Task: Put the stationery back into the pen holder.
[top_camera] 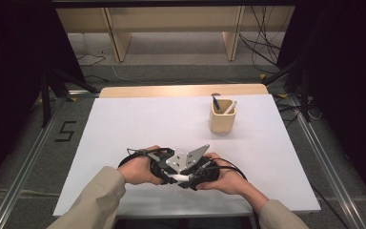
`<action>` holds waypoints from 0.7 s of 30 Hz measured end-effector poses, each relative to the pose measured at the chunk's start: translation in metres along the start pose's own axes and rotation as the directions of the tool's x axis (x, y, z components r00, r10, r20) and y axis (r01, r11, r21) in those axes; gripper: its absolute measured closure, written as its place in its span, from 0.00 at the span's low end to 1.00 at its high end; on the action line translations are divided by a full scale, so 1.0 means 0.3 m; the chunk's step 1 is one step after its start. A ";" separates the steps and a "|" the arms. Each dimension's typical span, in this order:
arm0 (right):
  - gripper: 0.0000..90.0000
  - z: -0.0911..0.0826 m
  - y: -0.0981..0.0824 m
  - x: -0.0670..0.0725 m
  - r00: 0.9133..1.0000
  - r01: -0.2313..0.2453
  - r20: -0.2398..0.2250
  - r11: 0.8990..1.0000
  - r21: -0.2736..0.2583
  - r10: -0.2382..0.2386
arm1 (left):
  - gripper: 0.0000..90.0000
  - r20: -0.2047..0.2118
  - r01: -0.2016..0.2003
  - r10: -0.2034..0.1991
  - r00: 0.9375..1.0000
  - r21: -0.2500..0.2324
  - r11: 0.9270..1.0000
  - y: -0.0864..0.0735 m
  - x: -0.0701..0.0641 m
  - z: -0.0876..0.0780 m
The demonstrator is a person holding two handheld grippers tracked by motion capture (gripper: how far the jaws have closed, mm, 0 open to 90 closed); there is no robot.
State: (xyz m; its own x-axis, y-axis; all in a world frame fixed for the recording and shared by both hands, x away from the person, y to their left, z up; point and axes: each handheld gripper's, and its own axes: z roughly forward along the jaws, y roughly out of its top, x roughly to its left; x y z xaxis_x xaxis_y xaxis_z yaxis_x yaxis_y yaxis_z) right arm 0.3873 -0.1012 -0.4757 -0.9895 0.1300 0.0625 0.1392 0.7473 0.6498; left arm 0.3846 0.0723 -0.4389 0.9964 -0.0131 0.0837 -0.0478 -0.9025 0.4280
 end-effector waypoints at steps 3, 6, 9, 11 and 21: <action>0.61 0.001 0.001 0.002 1.000 0.002 0.000 1.000 0.000 -0.002 | 0.77 0.001 -0.005 0.005 1.000 0.001 1.000 0.001 0.001 0.001; 0.62 0.004 0.002 0.003 1.000 0.005 -0.002 1.000 -0.003 -0.005 | 0.77 0.001 -0.005 0.005 1.000 0.000 1.000 0.002 0.000 0.001; 0.63 0.005 0.003 0.002 1.000 0.015 -0.004 1.000 -0.001 -0.015 | 0.77 0.003 -0.005 0.005 1.000 0.002 1.000 0.003 -0.001 0.003; 0.63 0.006 0.003 0.002 1.000 0.016 -0.004 1.000 0.001 -0.016 | 0.77 0.002 -0.007 0.007 1.000 0.003 1.000 0.003 -0.002 0.003; 0.67 0.008 0.003 0.005 1.000 0.026 -0.005 1.000 -0.001 -0.026 | 0.77 0.012 -0.014 0.014 1.000 0.009 1.000 0.004 -0.004 0.006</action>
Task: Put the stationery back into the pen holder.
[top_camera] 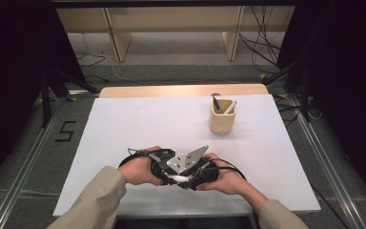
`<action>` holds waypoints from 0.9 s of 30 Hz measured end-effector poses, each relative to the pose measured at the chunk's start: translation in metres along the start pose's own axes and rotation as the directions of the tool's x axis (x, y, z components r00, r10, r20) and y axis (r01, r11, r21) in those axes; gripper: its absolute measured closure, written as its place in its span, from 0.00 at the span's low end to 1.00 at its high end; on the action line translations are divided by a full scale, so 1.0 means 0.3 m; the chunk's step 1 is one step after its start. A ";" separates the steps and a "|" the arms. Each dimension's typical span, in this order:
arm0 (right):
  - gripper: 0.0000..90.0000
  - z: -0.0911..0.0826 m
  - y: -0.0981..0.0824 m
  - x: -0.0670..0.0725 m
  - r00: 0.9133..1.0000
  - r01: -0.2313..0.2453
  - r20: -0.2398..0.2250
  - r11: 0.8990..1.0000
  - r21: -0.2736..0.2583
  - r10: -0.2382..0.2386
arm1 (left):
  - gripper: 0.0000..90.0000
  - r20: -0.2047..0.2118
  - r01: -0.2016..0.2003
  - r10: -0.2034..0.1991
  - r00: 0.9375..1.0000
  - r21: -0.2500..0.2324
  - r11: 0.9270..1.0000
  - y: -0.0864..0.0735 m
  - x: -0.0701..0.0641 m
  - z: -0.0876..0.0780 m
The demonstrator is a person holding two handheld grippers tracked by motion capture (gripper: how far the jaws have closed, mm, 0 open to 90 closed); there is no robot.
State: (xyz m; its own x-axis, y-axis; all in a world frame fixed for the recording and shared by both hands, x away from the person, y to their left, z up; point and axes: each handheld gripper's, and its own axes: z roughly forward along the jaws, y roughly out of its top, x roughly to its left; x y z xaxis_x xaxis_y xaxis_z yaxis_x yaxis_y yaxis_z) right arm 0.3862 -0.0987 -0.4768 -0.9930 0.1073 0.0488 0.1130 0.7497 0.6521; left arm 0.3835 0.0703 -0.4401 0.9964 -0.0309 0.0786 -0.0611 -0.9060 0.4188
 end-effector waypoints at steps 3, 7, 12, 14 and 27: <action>0.68 0.000 0.001 0.000 1.000 0.004 -0.003 1.000 0.005 -0.004 | 0.77 -0.001 -0.004 0.004 1.000 0.003 1.000 0.001 0.000 0.001; 0.69 0.001 0.001 0.002 1.000 0.007 0.002 1.000 0.004 -0.007 | 0.76 0.001 -0.005 0.005 1.000 0.004 1.000 0.002 -0.001 0.001; 0.70 0.001 0.002 0.004 1.000 0.011 -0.001 1.000 0.005 -0.011 | 0.77 0.007 -0.007 0.007 1.000 0.006 1.000 0.004 -0.002 0.002; 0.71 0.001 0.002 0.004 1.000 0.011 -0.001 1.000 0.002 -0.011 | 0.77 0.008 -0.008 0.008 1.000 0.007 1.000 0.004 -0.001 0.002; 0.79 0.003 0.000 0.005 0.999 0.052 0.011 0.999 -0.005 -0.052 | 0.76 0.008 -0.021 0.021 1.000 0.003 1.000 0.007 0.001 0.003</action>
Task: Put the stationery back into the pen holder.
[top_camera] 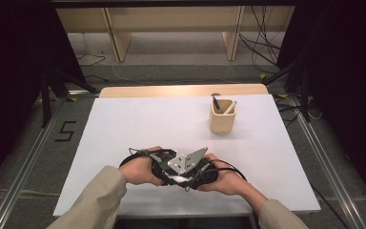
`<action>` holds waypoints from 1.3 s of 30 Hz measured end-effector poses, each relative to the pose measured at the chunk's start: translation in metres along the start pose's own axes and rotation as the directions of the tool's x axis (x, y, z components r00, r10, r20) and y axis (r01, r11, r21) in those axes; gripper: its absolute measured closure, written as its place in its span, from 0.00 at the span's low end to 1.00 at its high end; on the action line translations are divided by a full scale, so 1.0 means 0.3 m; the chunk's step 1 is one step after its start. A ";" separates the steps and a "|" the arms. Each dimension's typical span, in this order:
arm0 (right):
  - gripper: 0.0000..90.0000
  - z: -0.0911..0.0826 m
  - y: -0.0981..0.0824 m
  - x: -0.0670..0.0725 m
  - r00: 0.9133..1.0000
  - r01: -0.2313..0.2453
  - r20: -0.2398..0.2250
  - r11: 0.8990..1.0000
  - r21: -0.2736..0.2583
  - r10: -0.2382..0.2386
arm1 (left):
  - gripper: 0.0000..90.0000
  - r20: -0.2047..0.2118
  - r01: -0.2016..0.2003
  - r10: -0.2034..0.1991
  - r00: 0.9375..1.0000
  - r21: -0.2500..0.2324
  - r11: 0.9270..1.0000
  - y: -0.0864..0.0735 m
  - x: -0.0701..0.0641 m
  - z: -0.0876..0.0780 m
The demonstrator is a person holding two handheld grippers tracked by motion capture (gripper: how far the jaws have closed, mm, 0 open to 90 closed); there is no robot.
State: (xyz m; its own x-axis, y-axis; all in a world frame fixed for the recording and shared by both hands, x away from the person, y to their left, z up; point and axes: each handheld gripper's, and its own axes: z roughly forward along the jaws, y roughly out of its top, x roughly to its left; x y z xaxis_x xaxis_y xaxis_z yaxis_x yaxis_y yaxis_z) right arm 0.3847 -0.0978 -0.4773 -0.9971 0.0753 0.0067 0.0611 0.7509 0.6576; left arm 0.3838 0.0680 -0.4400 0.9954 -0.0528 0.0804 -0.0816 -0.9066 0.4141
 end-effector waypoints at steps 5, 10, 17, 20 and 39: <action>0.79 -0.004 -0.001 0.001 1.000 -0.006 -0.002 1.000 0.005 0.006 | 0.76 -0.004 0.003 -0.003 1.000 -0.006 1.000 -0.001 0.002 -0.001; 0.79 -0.007 -0.001 0.000 1.000 -0.005 0.000 1.000 0.006 0.005 | 0.76 -0.011 0.003 -0.003 1.000 -0.017 1.000 -0.003 0.004 -0.001; 0.79 -0.021 -0.005 -0.006 0.999 -0.020 0.030 1.000 -0.013 0.021 | 0.60 -0.089 0.042 -0.051 0.995 -0.102 0.994 -0.014 0.020 -0.033; 0.79 -0.029 -0.010 -0.015 0.997 -0.043 0.057 0.999 -0.021 0.044 | 0.48 -0.142 0.081 -0.105 0.984 -0.165 0.983 -0.028 0.026 -0.059; 0.79 -0.113 -0.065 -0.081 0.946 -0.203 0.221 0.965 -0.169 0.237 | 0.19 -0.329 0.229 -0.371 0.868 -0.398 0.888 -0.217 0.024 -0.180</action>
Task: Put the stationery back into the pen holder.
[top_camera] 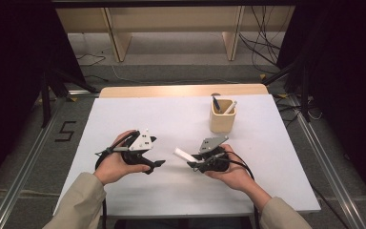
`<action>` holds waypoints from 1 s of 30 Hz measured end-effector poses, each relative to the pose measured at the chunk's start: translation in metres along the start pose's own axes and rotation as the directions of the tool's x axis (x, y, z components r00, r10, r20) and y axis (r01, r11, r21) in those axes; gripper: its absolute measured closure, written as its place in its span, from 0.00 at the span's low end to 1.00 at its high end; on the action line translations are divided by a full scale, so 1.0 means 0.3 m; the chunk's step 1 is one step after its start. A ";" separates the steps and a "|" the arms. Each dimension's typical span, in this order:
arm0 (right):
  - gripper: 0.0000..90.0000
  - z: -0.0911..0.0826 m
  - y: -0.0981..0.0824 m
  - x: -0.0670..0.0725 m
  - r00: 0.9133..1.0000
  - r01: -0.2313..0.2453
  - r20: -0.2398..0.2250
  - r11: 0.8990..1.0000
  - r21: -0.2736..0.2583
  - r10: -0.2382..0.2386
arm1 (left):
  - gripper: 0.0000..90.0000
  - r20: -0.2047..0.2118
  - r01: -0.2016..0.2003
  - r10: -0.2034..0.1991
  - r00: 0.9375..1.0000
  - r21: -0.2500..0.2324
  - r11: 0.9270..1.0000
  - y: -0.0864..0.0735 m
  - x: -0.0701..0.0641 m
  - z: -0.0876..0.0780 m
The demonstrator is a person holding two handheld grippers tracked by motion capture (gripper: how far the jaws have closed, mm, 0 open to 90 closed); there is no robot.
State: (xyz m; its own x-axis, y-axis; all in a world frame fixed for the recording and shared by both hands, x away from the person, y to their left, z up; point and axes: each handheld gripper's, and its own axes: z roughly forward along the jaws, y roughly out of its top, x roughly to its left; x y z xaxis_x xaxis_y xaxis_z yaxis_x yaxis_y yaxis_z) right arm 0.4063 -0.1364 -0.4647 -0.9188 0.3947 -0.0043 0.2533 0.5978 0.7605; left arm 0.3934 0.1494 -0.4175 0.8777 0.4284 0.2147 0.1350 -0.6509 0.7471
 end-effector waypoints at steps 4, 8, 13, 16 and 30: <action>0.79 -0.022 -0.006 -0.021 0.999 -0.039 0.030 0.999 -0.035 0.041 | 0.19 -0.033 0.046 -0.046 0.998 -0.016 0.999 -0.038 0.008 -0.013; 0.79 -0.041 -0.013 -0.037 0.996 -0.072 0.053 0.995 -0.068 0.076 | 0.21 -0.054 0.088 -0.090 0.994 -0.033 0.996 -0.073 0.013 -0.020; 0.79 -0.054 -0.018 -0.048 0.994 -0.088 0.061 0.993 -0.082 0.093 | 0.22 -0.064 0.114 -0.116 0.991 -0.034 0.993 -0.099 0.016 -0.023; 0.79 -0.060 -0.019 -0.052 0.993 -0.091 0.064 0.992 -0.090 0.097 | 0.22 -0.074 0.126 -0.128 0.989 -0.038 0.991 -0.111 0.013 -0.023; 0.79 -0.091 -0.027 -0.077 0.984 -0.137 0.092 0.981 -0.139 0.150 | 0.23 -0.092 0.190 -0.192 0.977 -0.028 0.981 -0.181 0.006 -0.006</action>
State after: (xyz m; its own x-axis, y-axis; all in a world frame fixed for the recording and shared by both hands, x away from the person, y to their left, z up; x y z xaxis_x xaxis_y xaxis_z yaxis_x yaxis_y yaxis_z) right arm 0.4174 -0.1694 -0.4530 -0.8383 0.5428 0.0503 0.3321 0.4353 0.8368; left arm 0.3868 0.1867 -0.4565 0.7893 0.6013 0.1245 0.2863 -0.5398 0.7917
